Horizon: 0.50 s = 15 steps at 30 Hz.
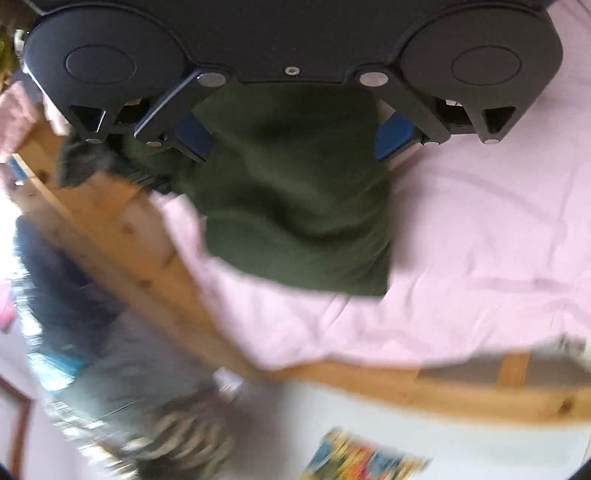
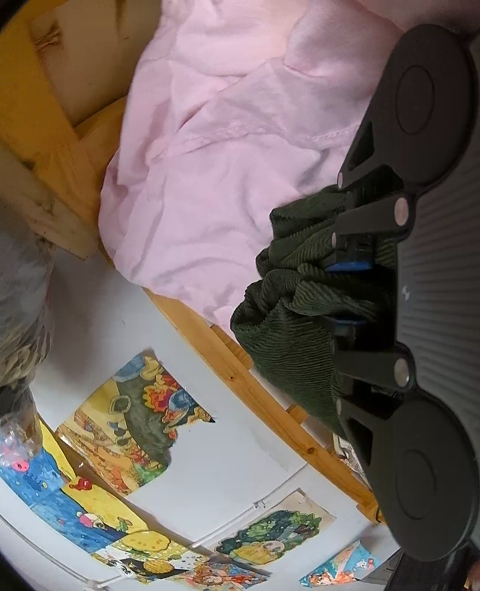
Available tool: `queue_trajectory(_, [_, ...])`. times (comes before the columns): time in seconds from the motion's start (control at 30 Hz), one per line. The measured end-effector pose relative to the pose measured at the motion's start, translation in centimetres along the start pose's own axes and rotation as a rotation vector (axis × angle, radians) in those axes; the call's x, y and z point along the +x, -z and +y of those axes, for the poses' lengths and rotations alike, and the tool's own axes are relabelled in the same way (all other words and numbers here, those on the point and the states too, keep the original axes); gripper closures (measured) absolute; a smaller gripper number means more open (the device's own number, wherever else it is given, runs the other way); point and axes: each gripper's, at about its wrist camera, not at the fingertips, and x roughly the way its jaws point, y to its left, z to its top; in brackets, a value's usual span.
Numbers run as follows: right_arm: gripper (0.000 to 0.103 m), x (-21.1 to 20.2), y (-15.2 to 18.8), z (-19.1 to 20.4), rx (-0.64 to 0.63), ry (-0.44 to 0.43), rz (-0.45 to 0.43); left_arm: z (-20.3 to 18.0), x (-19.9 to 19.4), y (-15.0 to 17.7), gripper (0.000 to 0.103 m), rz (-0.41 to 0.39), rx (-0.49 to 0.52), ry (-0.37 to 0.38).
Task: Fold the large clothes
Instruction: 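Fold the lifted shirt edge over onto the rest with both tools, then open both tools and release the folded shirt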
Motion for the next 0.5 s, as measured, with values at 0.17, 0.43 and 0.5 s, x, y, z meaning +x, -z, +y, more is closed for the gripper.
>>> queue_trajectory(0.17, [0.026, -4.7, -1.1, 2.3, -0.053, 0.109, -0.145, 2.6, 3.6, 1.3, 0.002, 0.121, -0.111, 0.002])
queue_trajectory(0.43, [0.007, 0.3, -2.1, 12.7, -0.389, 0.235, -0.170, 1.9, 4.0, 1.9, 0.001, 0.125, -0.034, 0.013])
queue_trajectory(0.5, [0.008, 3.7, -1.9, 13.7, -0.524, 0.283, -0.120, 1.9, 4.2, 1.9, 0.001, 0.129, -0.038, 0.028])
